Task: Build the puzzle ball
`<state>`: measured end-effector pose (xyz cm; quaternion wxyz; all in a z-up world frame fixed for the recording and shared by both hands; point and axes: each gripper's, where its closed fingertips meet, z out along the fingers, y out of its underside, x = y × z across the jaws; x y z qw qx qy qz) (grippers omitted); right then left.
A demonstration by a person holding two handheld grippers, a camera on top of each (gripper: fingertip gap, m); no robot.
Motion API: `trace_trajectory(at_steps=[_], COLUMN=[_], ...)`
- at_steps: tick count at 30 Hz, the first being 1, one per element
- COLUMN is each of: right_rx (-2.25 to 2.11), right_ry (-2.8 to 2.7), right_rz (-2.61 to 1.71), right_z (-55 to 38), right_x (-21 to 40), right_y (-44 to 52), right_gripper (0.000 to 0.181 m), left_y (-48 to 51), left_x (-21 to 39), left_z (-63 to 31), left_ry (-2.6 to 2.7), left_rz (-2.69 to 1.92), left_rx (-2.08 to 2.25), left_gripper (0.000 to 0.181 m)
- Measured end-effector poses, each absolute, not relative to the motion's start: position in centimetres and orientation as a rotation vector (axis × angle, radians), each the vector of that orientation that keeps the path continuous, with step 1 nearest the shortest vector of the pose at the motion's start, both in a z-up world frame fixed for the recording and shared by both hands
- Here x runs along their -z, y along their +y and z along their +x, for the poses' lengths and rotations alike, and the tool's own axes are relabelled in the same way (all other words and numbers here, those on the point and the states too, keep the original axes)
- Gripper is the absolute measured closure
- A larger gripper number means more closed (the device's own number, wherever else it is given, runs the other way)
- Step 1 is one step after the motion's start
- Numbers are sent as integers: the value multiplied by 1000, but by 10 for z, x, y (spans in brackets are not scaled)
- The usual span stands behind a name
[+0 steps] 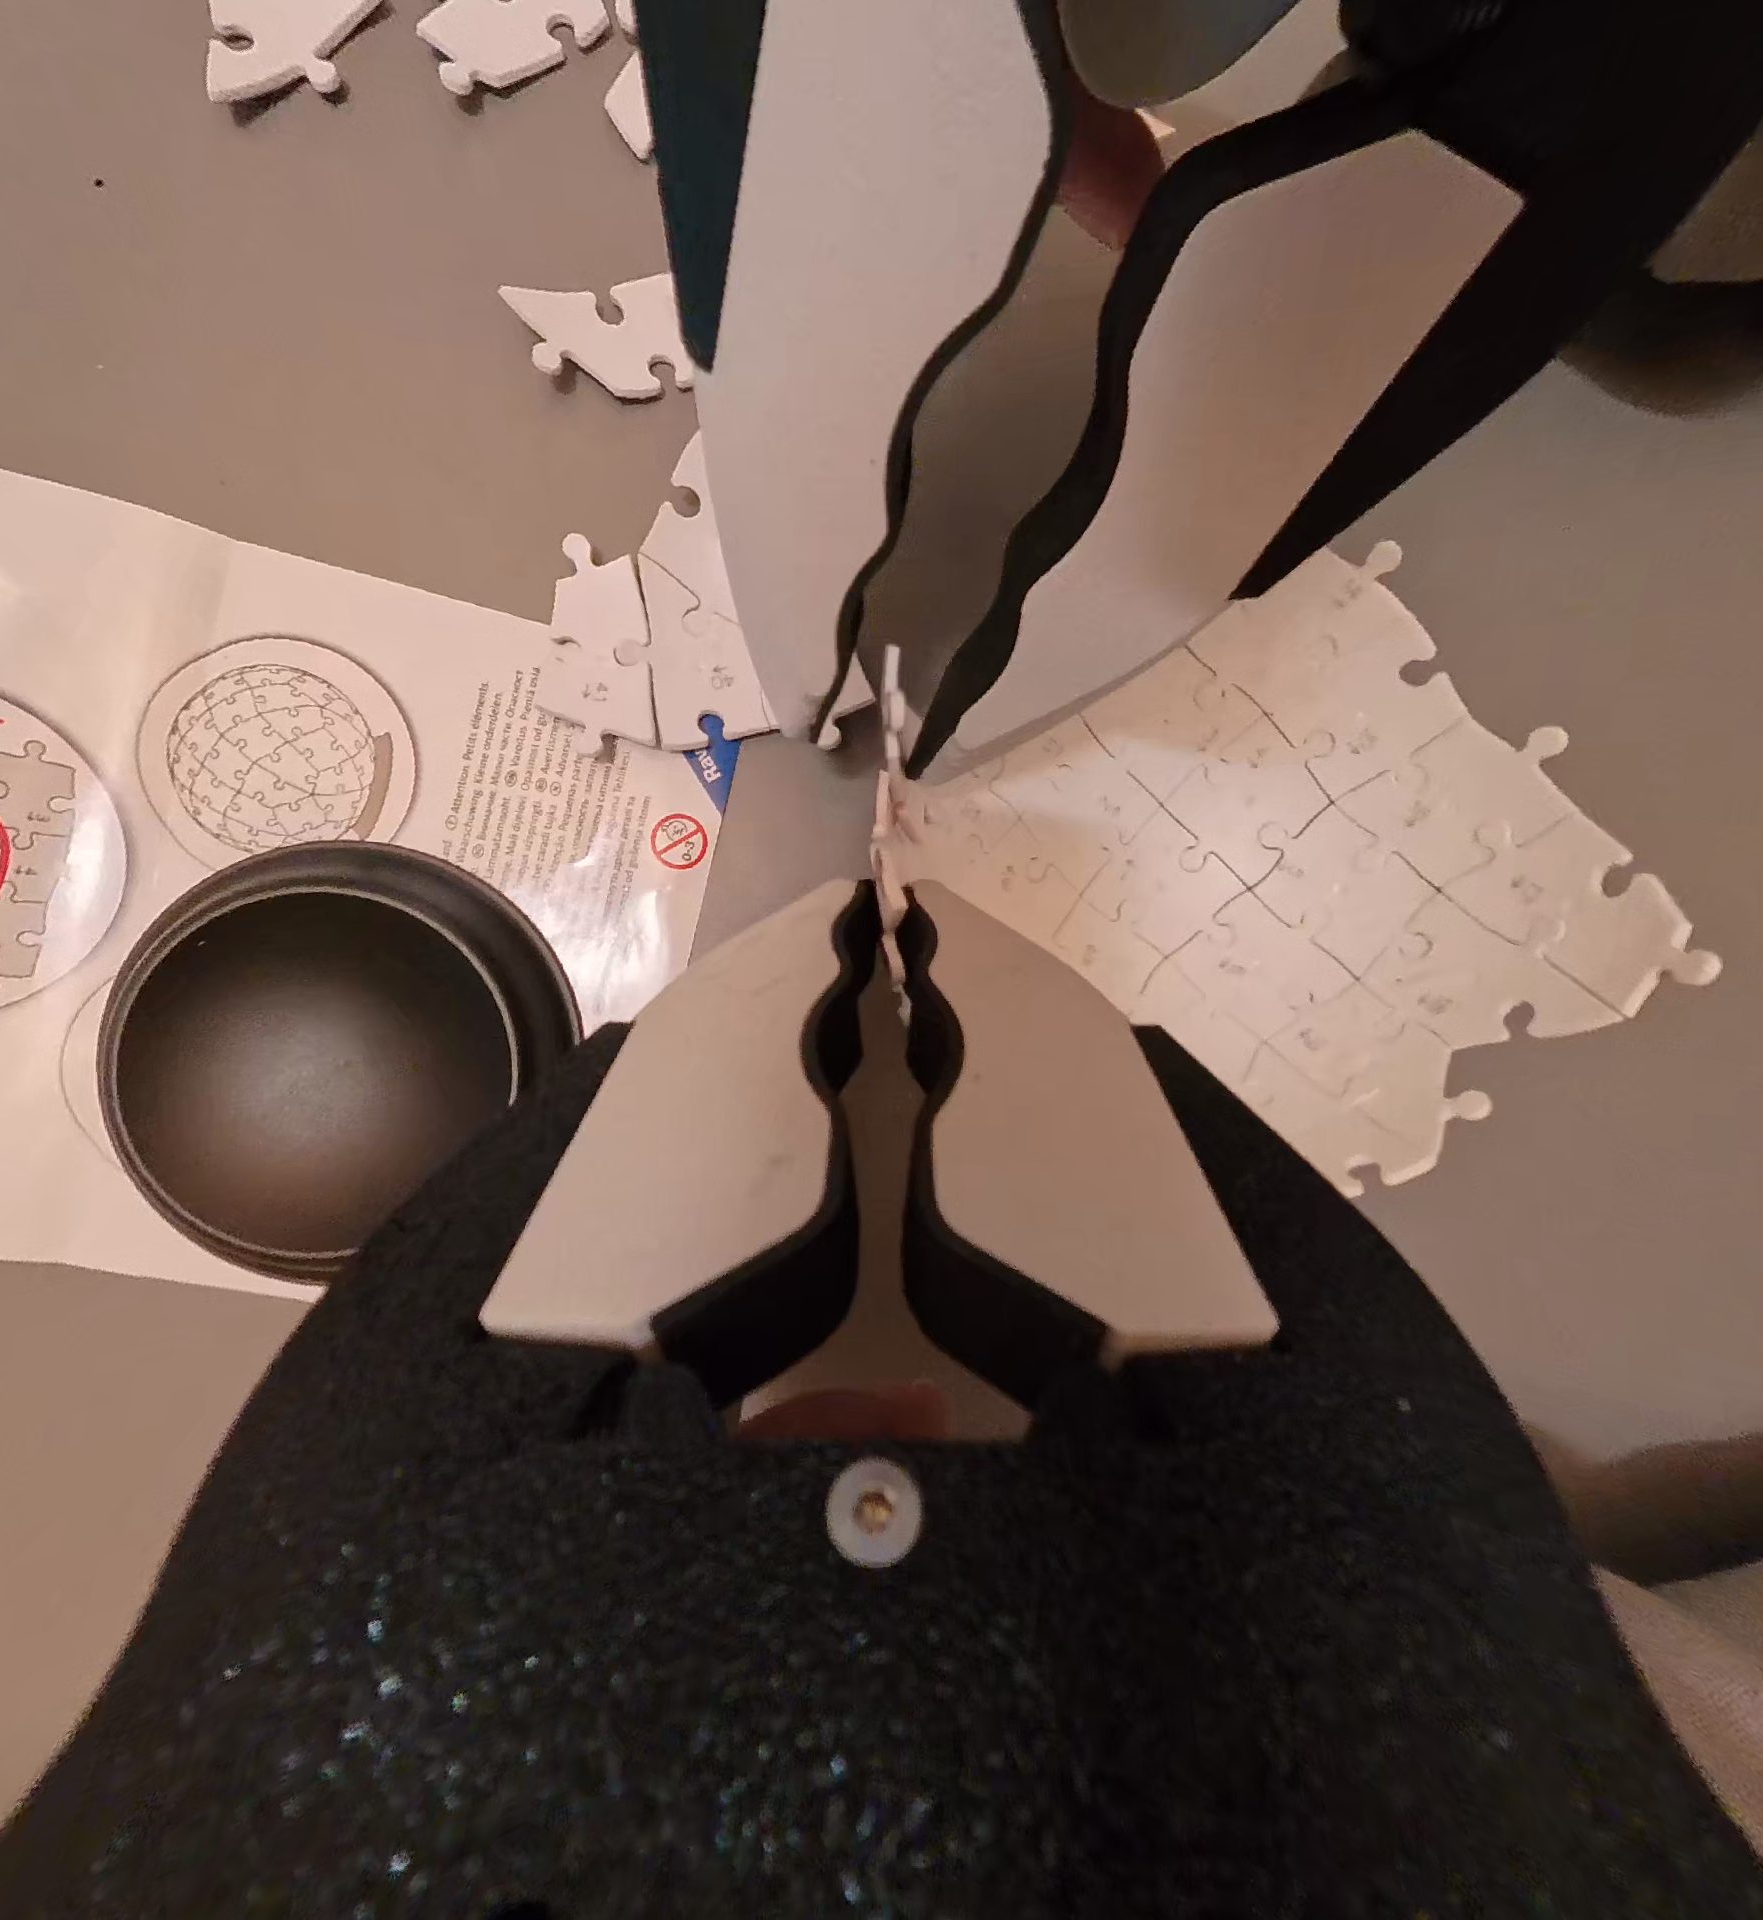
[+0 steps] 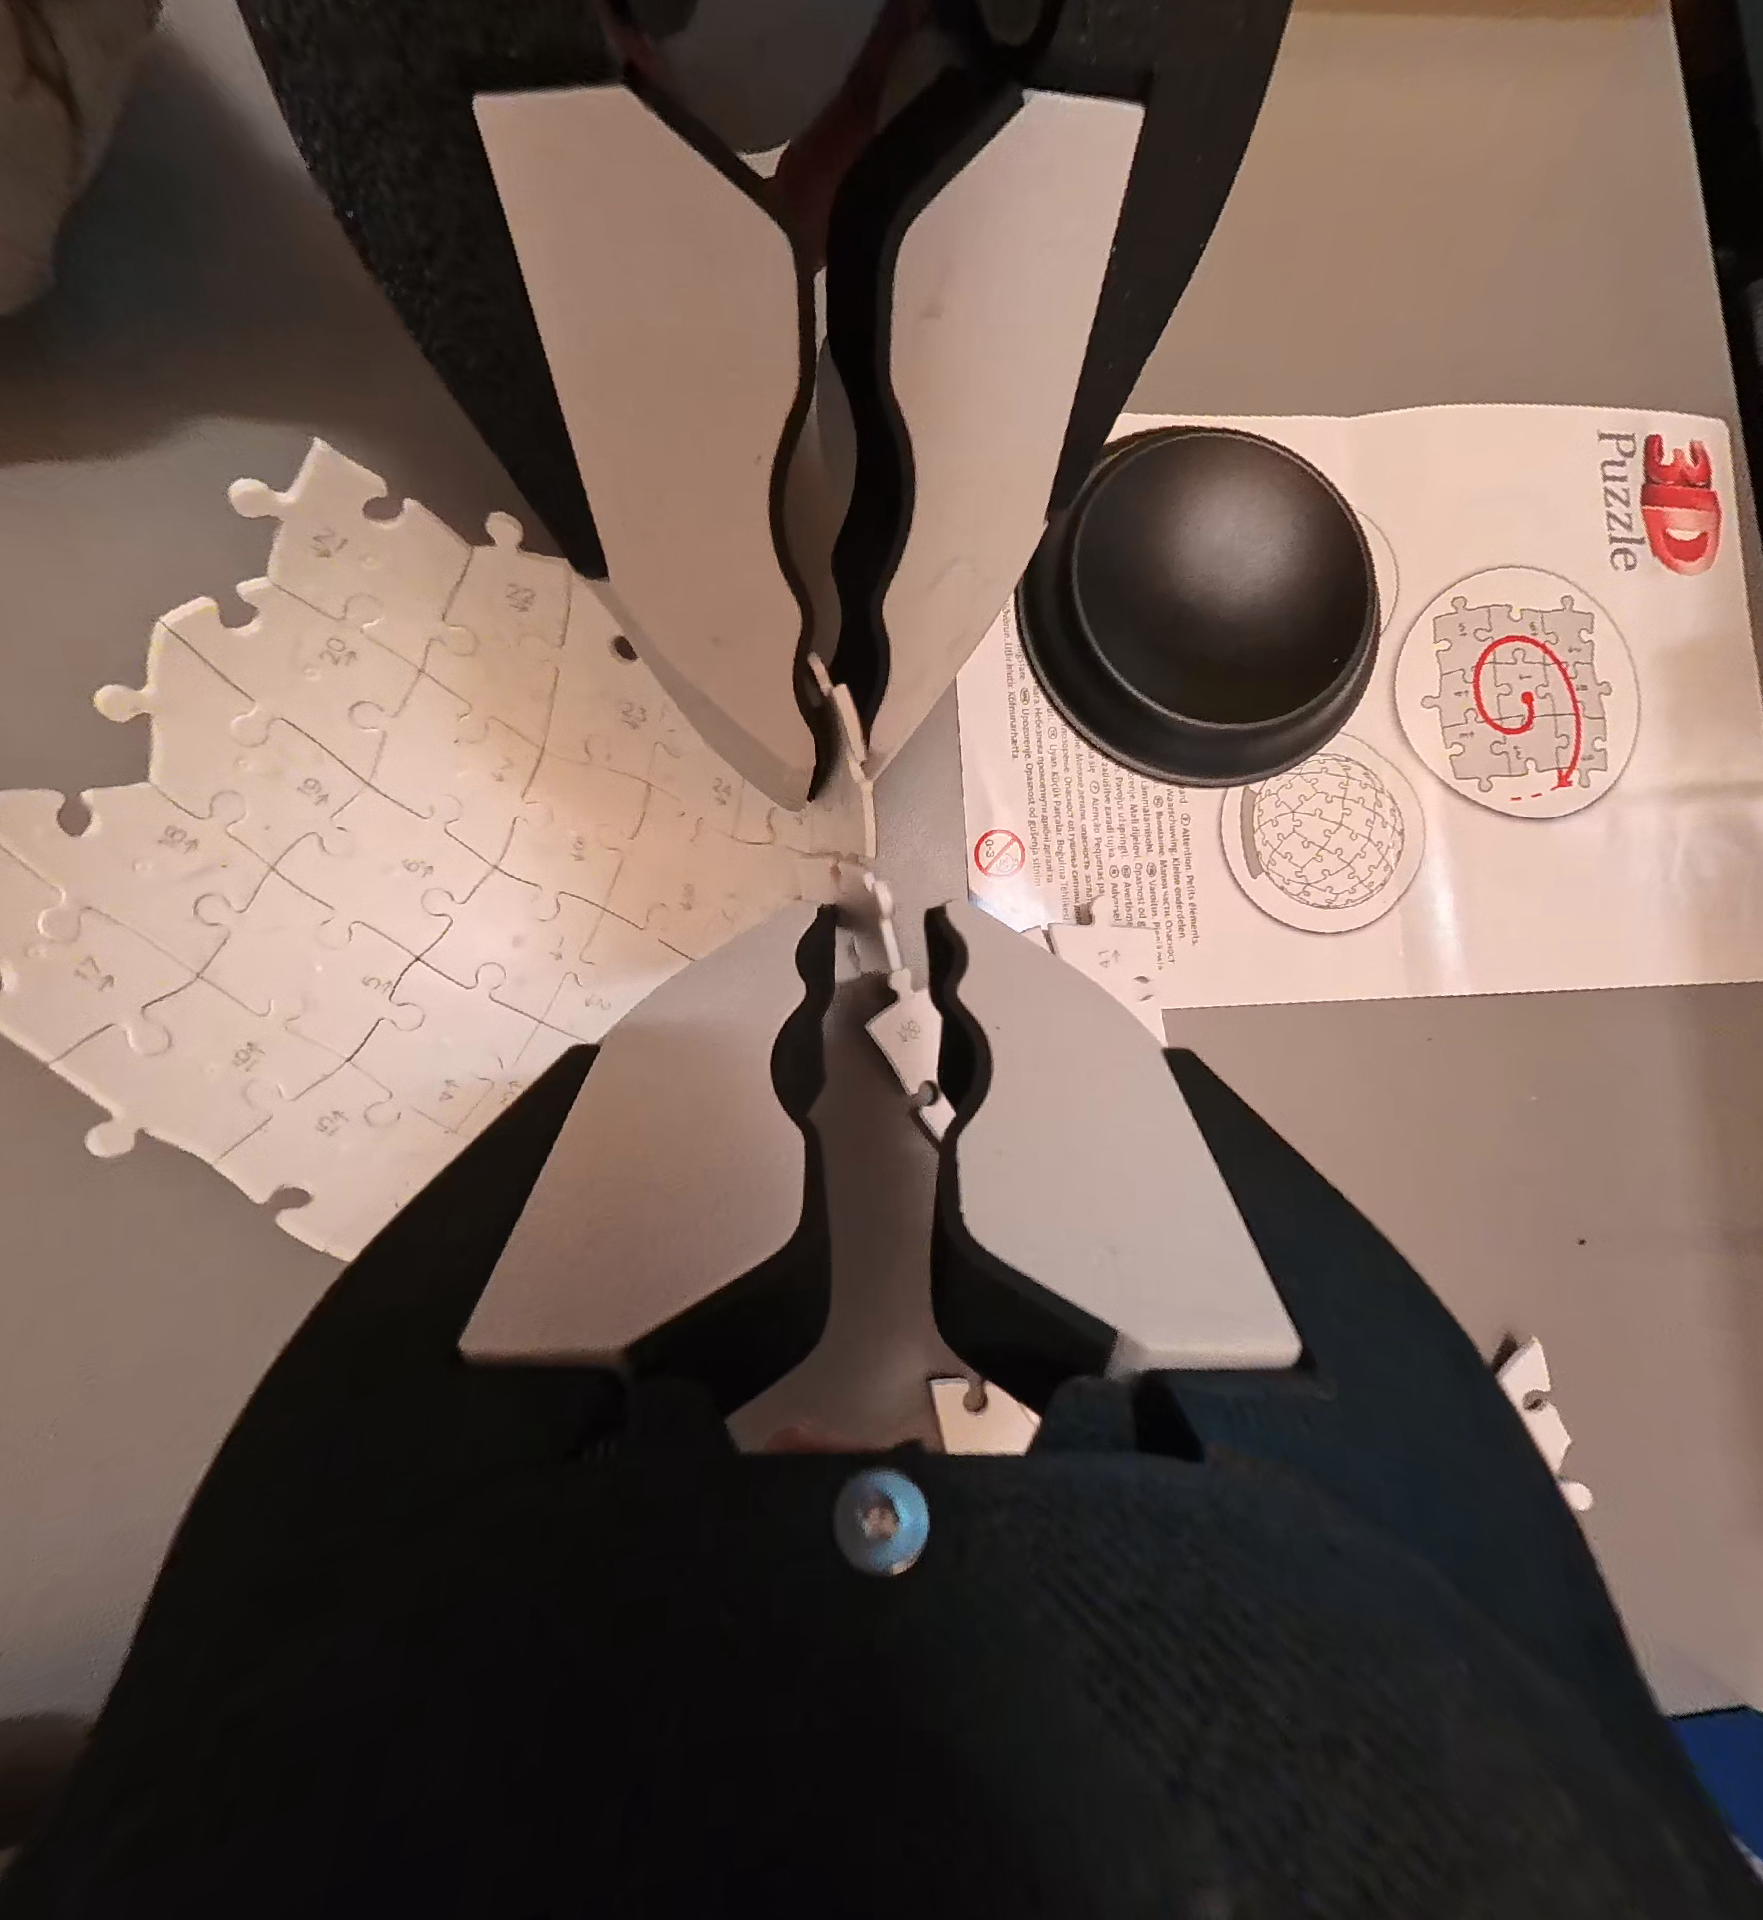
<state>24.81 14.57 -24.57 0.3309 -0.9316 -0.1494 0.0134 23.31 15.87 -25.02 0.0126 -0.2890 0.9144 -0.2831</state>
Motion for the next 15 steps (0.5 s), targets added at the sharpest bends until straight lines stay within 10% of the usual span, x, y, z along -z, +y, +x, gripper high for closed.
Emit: trace_trajectory(at_steps=[15], right_rx=[-89], right_ry=[-368], right_rz=[-2441], right_z=[238], right_x=[247], right_y=[149], right_gripper=[172], left_y=[156], left_x=[248], left_z=[233], left_ry=[2844], left_rz=[-888], left_rx=[873], left_gripper=[179])
